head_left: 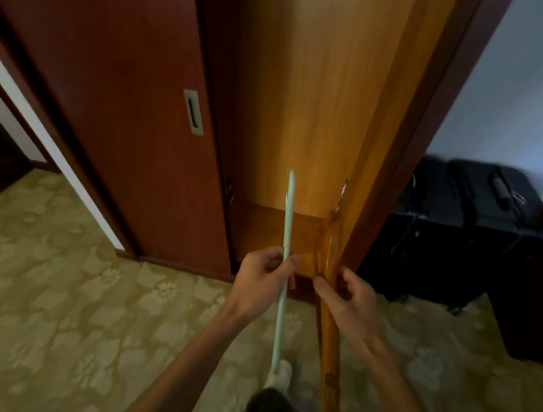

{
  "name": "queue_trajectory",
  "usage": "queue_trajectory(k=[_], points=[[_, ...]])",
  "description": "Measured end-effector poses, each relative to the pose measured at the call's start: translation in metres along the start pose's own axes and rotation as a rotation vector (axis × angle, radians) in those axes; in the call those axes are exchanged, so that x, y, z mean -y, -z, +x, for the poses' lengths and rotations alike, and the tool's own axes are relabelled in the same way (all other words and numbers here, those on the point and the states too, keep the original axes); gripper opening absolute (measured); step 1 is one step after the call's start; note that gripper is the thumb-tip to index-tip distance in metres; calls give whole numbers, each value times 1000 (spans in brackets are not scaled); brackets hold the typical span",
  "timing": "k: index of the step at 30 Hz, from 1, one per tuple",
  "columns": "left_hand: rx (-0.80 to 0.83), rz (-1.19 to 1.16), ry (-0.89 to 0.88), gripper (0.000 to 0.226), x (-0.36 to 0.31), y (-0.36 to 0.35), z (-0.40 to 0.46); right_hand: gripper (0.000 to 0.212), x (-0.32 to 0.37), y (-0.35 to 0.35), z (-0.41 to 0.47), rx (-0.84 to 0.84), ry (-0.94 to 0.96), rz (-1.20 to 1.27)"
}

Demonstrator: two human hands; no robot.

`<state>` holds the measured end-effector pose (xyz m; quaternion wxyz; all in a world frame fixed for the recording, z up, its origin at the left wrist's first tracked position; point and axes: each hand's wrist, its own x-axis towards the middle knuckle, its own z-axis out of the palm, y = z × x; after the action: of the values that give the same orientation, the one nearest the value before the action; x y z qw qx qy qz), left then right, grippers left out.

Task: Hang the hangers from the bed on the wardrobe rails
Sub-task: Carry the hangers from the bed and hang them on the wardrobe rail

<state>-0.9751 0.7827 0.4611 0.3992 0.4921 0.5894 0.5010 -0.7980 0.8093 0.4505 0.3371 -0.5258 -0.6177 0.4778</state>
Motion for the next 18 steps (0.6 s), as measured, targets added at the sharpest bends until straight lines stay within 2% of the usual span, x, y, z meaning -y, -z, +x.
queue_trajectory(k=[4, 10, 14, 18], points=[[-16, -10, -10, 33, -18, 23, 105, 13, 30, -3, 104, 45, -12, 74], [-23, 53, -110, 30, -67, 42, 241, 17, 100, 9, 237, 81, 76, 78], [-56, 57, -175, 36, -104, 53, 318, 30, 149, 20, 311, 72, 143, 58], [-79, 95, -226, 40, -147, 66, 395, 44, 203, 31, 380, -14, 231, 29]])
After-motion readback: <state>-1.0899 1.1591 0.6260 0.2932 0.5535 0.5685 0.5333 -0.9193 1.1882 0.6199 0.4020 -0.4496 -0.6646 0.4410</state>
